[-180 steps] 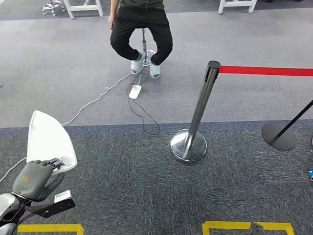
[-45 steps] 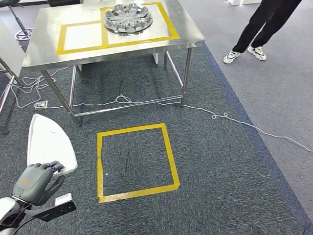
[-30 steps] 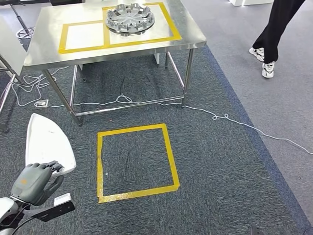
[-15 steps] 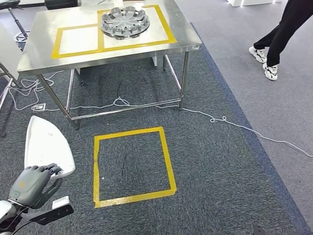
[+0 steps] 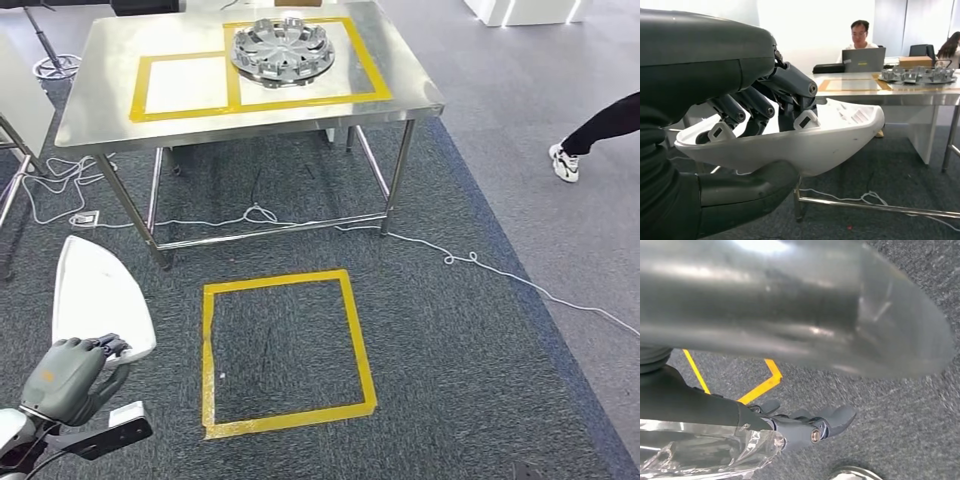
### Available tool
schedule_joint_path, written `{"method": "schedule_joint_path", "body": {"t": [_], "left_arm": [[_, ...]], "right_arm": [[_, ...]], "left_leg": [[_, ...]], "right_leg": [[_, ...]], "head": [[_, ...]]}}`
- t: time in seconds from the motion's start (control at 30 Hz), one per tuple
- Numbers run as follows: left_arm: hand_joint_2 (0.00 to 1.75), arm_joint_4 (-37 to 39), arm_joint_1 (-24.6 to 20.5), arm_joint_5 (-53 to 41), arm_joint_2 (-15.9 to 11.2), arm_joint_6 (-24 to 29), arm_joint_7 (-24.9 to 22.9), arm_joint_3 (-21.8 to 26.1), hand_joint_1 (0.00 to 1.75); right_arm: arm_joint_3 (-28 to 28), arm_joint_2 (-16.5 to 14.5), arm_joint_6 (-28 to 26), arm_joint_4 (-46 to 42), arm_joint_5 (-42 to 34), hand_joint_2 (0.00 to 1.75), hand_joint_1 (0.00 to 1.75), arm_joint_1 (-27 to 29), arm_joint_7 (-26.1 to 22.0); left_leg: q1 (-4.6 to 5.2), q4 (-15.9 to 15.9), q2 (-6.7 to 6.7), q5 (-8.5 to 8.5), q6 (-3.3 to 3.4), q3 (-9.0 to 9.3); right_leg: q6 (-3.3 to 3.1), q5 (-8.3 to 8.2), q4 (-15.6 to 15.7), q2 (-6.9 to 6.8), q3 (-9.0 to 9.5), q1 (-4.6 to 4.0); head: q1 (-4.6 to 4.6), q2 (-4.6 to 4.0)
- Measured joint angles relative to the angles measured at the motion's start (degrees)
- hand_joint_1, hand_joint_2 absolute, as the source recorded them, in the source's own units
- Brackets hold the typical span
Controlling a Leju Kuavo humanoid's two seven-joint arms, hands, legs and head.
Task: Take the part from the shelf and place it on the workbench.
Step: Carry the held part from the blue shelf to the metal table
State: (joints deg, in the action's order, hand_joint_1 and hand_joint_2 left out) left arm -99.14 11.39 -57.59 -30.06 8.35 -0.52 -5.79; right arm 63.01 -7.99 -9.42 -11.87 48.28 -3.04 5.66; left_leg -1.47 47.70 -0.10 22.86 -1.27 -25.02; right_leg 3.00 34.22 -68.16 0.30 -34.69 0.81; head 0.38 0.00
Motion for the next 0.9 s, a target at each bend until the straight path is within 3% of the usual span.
{"method": "schedule_joint_path", "body": {"t": [0.03,0.1,0.13,0.2,0.27,0.33,0.37,0.43,0.47,0.5,0.53,0.6,0.67,0.77,0.8,0.83,0.9], "left_arm": [[1.75,0.0,0.0,0.0,0.0,0.0,0.0,0.0,1.75],[1.75,0.0,0.0,0.0,0.0,0.0,0.0,0.0,1.75],[1.75,0.0,0.0,0.0,0.0,0.0,0.0,0.0,1.75],[1.75,-0.2,-0.1,0.0,0.0,0.0,0.0,0.0,1.75],[1.75,-0.3,0.0,0.0,-0.1,0.0,0.0,0.1,1.75],[1.75,-0.3,0.0,0.0,-0.1,0.0,0.0,0.1,1.75],[1.75,-0.3,0.0,0.0,-0.1,0.0,0.0,0.1,1.75],[1.75,-0.3,0.2,0.0,-0.1,0.0,0.0,0.1,1.75],[1.75,-0.3,0.3,0.0,-0.1,0.0,0.0,0.0,1.75],[1.75,-0.3,0.4,0.0,-0.1,0.0,0.0,0.0,1.75],[1.75,-0.3,0.4,0.0,-0.1,0.0,0.0,0.0,1.75],[1.75,-0.3,0.5,0.0,-0.1,0.0,0.0,0.0,1.75],[1.75,-0.3,0.4,0.0,-0.1,0.0,0.0,0.1,1.75],[1.75,-0.4,0.5,0.0,-0.1,0.1,0.0,0.1,1.75],[1.75,-0.4,0.5,0.0,-0.1,0.1,0.0,0.2,1.75],[1.75,-0.4,0.6,0.0,-0.1,0.2,0.0,0.2,1.75],[1.75,-0.6,0.7,0.0,-0.1,0.2,0.0,0.2,1.75]], "right_arm": [[0.0,0.0,0.0,0.0,0.0,0.00,0.00,0.1,0.0],[0.0,0.0,0.0,0.0,0.0,0.00,0.00,0.1,0.0],[0.0,0.0,0.0,0.0,0.0,0.00,0.00,0.1,0.0],[0.0,0.0,-0.1,0.0,0.0,0.00,0.00,0.1,0.0],[0.0,0.0,-0.1,0.0,0.1,0.00,0.00,0.1,0.1],[0.0,0.0,-0.1,0.0,0.1,0.00,0.00,0.1,0.1],[0.0,0.0,-0.1,0.0,0.1,0.00,0.00,0.1,0.1],[0.0,0.0,-0.1,0.0,0.1,0.00,0.00,0.0,0.1],[0.0,0.0,-0.1,0.0,0.1,0.00,0.00,0.0,0.1],[0.0,0.0,-0.1,0.0,0.1,0.00,0.00,0.1,0.1],[0.0,0.0,-0.1,0.0,0.1,0.00,0.00,0.1,0.1],[0.0,-0.1,-0.1,0.0,0.1,0.00,0.00,0.1,0.1],[0.0,-0.1,0.0,0.0,0.1,0.00,0.00,0.1,0.1],[0.0,0.0,0.0,0.0,0.1,0.00,0.00,0.0,0.1],[0.0,0.0,0.0,0.0,0.2,0.00,0.00,-0.1,0.0],[0.0,-0.1,0.0,0.0,0.2,0.00,0.00,-0.1,0.0],[0.0,-0.1,0.0,0.0,0.3,0.00,0.00,-0.2,0.1]], "left_leg": [[0.29,-0.3,-0.01,0.38,0.12,0.83],[0.74,-1.0,-0.07,1.06,0.17,2.44],[0.94,-1.4,-0.21,1.46,0.06,2.99],[1.28,-1.7,-0.51,1.86,-0.32,3.66],[1.38,-1.2,-0.58,2.14,-0.75,3.98],[1.40,3.3,-0.50,4.00,-1.27,2.16],[1.38,7.5,-0.46,5.60,-1.51,-0.14],[1.34,15.9,-0.44,9.03,-1.78,-5.96],[1.35,17.9,-0.44,9.96,-1.78,-8.08],[1.37,17.6,-0.44,9.74,-1.70,-9.07],[1.40,15.3,-0.43,8.14,-1.56,-9.01],[1.49,7.4,-0.17,1.85,-1.12,-7.18],[1.60,1.3,0.17,-2.47,-0.60,-5.74],[1.36,-0.4,0.02,-3.22,0.29,-4.61],[1.19,-0.5,-0.02,-3.35,0.62,-4.00],[1.07,-0.5,-0.01,-3.39,0.94,-3.34],[1.02,-0.4,0.04,-2.67,1.26,-2.33]], "right_leg": [[-0.79,-2.33,3.0,0.02,0.43,-0.49],[-2.65,-8.15,11.9,0.16,2.79,-1.69],[-3.37,-9.75,15.3,0.40,3.77,-2.16],[-3.89,-10.07,18.2,0.76,4.46,-2.57],[-3.94,-10.95,18.7,0.63,5.33,-2.24],[-4.10,-12.84,19.1,0.21,6.62,-1.98],[-4.18,-13.38,19.2,0.05,7.09,-1.94],[-4.25,-12.91,19.2,-0.01,7.81,-1.94],[-4.24,-12.48,19.3,0.05,8.22,-1.95],[-4.20,-11.99,19.3,0.12,8.77,-1.96],[-4.14,-11.46,19.3,0.20,9.43,-1.96],[-3.84,-10.42,19.4,0.38,10.84,-1.98],[-3.31,-9.24,19.9,0.51,11.88,-2.14],[-2.41,-8.23,19.9,0.47,13.14,-2.36],[-2.02,-7.88,18.5,0.40,12.90,-2.34],[-1.62,-7.02,15.8,0.35,11.56,-2.23],[-0.86,-4.22,6.8,0.24,5.99,-1.86]], "head": [[0.01,0.00],[-0.01,0.00],[0.01,0.00],[0.03,0.00],[-0.01,0.00],[-0.19,0.00],[-0.28,0.00],[-0.41,0.00],[-0.45,0.00],[-0.45,0.00],[-0.45,0.00],[-0.46,0.00],[-0.56,0.00],[-0.54,0.00],[-0.43,-0.01],[-0.31,-0.01],[-0.10,-0.01]]}}
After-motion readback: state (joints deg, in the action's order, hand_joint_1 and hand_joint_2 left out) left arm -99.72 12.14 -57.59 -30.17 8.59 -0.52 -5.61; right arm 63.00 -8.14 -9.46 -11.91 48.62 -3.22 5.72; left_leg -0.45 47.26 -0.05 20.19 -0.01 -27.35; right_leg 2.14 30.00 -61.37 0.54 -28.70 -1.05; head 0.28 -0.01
